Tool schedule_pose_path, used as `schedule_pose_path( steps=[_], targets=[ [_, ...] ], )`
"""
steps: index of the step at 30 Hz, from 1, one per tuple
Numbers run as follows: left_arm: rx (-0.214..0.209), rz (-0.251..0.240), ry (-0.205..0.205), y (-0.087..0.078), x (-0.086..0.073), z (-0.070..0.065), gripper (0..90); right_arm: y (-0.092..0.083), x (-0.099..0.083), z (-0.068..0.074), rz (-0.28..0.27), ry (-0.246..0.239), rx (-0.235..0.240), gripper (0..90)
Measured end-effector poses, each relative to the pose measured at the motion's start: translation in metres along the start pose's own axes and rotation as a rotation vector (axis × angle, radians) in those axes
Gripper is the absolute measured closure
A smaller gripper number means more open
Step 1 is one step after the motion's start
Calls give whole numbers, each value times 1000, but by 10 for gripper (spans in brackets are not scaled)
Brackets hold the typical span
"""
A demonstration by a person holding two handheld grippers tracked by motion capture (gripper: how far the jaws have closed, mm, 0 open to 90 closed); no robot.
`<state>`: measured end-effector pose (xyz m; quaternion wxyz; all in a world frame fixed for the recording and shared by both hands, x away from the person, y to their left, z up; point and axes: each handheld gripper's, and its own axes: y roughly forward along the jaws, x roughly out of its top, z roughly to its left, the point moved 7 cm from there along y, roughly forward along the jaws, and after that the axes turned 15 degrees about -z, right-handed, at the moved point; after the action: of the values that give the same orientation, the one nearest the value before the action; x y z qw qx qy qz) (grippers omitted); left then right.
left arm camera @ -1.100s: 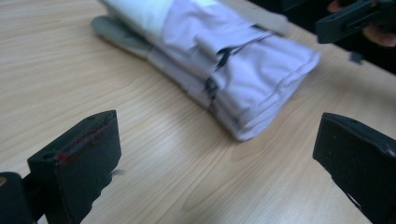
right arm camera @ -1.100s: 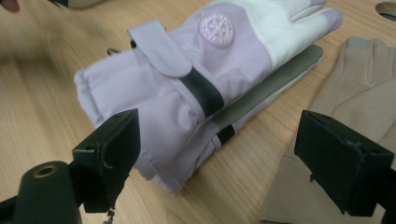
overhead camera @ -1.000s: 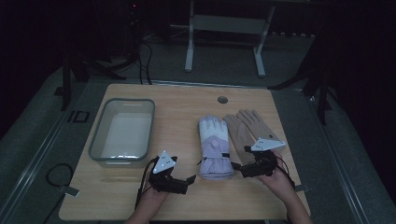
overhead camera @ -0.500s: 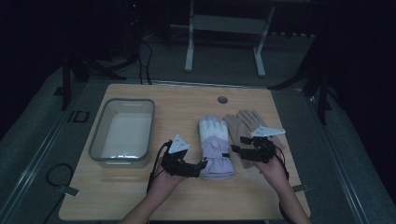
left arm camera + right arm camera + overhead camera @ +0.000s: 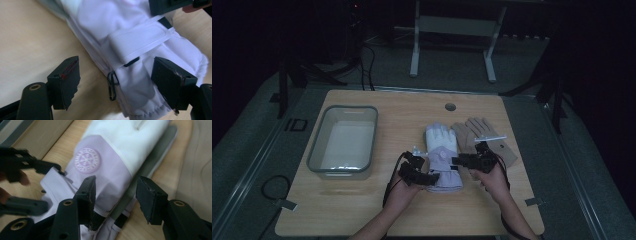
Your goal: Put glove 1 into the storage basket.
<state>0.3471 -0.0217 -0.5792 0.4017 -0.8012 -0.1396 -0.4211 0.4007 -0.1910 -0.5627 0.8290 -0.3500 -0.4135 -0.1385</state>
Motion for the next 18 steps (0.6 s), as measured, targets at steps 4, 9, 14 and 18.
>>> schedule_pose_path(
  steps=[4,9,14,18],
  targets=[
    [-27,26,-42,9,-11,3,232,8,-13,-8,50,58,1,469],
    [-111,59,-57,15,-14,8,305,19,-24,-16,87,159,28,435],
    [-152,89,-22,18,-13,5,447,22,-27,-13,98,143,64,604],
    [-140,114,12,17,-11,2,559,21,-24,-1,96,-53,-24,724]
  ],
)
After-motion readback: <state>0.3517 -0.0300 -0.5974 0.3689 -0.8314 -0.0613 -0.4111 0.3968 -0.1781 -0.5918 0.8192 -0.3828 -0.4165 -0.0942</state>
